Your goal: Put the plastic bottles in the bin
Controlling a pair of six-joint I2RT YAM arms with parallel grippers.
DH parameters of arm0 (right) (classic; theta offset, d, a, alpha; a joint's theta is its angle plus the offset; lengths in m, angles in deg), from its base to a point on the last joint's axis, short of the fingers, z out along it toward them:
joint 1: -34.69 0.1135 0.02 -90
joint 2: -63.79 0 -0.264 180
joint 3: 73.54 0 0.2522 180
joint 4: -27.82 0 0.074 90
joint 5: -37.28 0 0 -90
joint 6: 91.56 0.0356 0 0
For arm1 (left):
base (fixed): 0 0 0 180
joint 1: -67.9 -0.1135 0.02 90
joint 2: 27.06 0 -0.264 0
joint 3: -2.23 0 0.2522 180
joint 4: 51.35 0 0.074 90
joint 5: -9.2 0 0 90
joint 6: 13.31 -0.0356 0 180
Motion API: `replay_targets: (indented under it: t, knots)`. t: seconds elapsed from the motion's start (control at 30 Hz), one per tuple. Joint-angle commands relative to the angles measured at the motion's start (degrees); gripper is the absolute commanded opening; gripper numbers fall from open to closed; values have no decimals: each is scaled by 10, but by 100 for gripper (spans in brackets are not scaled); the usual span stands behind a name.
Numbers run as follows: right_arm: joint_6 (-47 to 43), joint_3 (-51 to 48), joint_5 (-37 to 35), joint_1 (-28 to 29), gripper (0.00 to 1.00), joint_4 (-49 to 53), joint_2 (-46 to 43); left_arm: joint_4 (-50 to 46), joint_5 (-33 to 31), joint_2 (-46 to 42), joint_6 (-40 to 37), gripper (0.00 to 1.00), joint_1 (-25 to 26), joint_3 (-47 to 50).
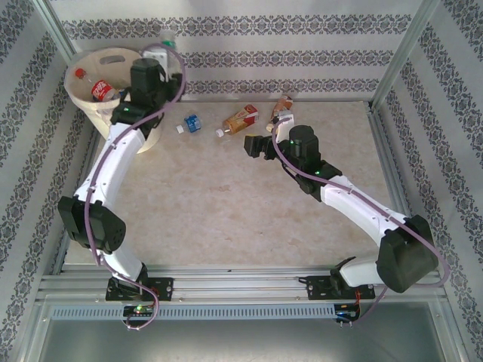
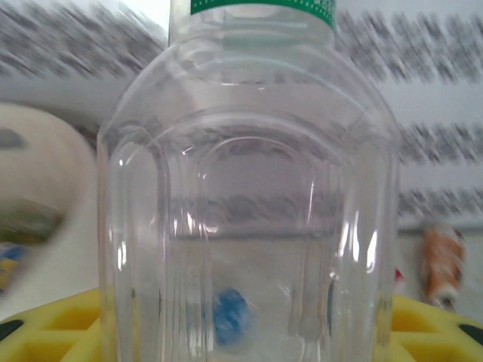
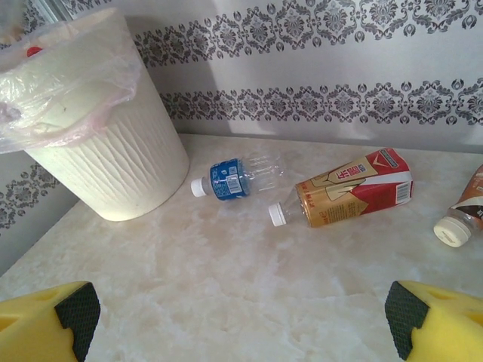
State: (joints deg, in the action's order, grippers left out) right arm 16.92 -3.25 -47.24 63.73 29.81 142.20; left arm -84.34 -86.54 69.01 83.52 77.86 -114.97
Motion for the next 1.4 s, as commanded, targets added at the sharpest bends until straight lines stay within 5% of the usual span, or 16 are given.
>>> replay_targets:
  t: [0.0,0.37,0.53,0.7,1.37]
  knots:
    - [17,21,-11,7,98,-4,9,51,-59,29,20,51,-34,-45]
    - [15,9,-24,7,98,6,-3,-93,-115,185,137,52,-117,-267]
    - [10,0,-34,7,98,12,-13,-185,-117,255,205,61,-148,-351]
    - [7,-3,-41,6,98,18,-19,-257,-95,311,256,95,-172,-442]
    - [13,-12,-49,3,98,14,-16,-196,79,219,244,100,-149,-356]
